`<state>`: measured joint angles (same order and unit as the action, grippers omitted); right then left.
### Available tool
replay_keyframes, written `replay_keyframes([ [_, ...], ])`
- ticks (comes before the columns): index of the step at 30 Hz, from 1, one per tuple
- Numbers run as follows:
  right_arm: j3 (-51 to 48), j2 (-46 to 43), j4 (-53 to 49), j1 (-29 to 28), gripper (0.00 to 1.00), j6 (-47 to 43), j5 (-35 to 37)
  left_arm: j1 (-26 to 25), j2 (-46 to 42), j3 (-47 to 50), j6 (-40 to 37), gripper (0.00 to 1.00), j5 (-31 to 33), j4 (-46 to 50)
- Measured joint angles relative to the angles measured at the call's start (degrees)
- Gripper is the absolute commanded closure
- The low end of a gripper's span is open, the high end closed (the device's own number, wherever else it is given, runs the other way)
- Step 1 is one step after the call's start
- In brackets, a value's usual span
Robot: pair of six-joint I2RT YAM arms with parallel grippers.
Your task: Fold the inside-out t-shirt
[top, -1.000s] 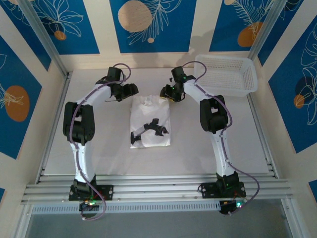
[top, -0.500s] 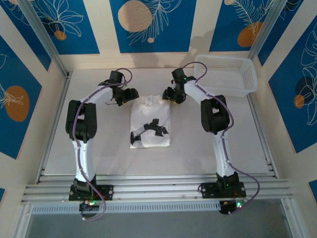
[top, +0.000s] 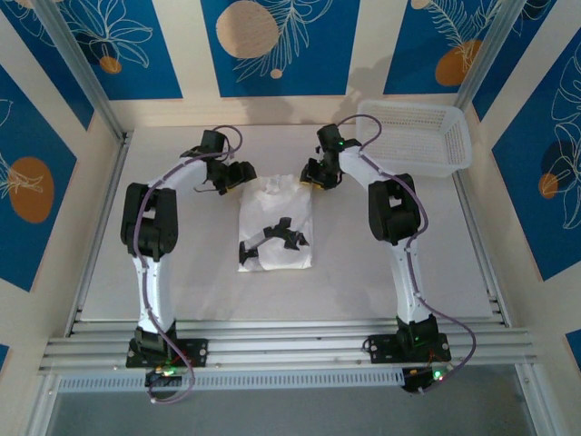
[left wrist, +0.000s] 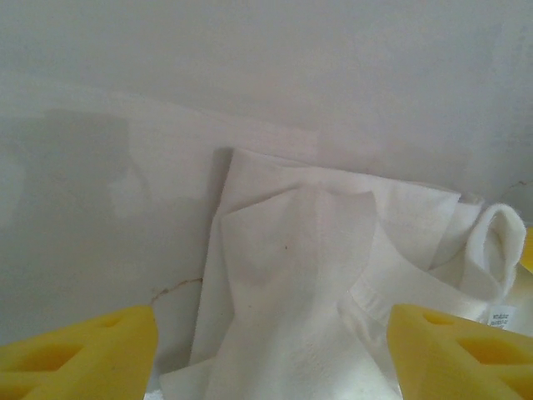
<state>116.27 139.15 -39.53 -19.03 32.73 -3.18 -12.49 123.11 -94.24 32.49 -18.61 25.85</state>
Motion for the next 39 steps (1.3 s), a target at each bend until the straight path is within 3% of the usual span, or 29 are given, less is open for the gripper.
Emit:
replay_keyframes([
  [6, 0.0, 0.7, 1.22, 0.02, 0.9, 0.7, -2.71, 0.0, 1.05, 0.0, 1.31, 0.31, -1.14, -0.24],
  [8, 0.0, 0.7, 1.4, 0.02, 0.93, 0.9, -3.32, 0.0, 1.84, -0.02, 2.03, 0.34, -1.33, -0.39],
  [19, 0.0, 0.7, 1.55, 0.02, 0.94, 1.14, -4.79, 0.15, 5.88, -3.82, 4.76, 0.56, -3.04, -0.63],
  [26, 0.0, 0.7, 1.53, 0.02, 0.94, 1.31, -5.18, -0.15, 7.5, -4.9, 5.14, 0.61, -4.98, -1.4],
  [35, -0.02, 0.7, 1.53, 0.02, 0.95, 1.36, -6.12, -0.42, 10.19, -6.34, 6.97, 1.0, -7.41, -4.15],
  [39, 0.0, 0.7, 1.49, 0.09, 1.0, 1.7, -7.1, -0.5, 10.32, -6.6, 7.67, 1.0, -7.85, -4.94],
])
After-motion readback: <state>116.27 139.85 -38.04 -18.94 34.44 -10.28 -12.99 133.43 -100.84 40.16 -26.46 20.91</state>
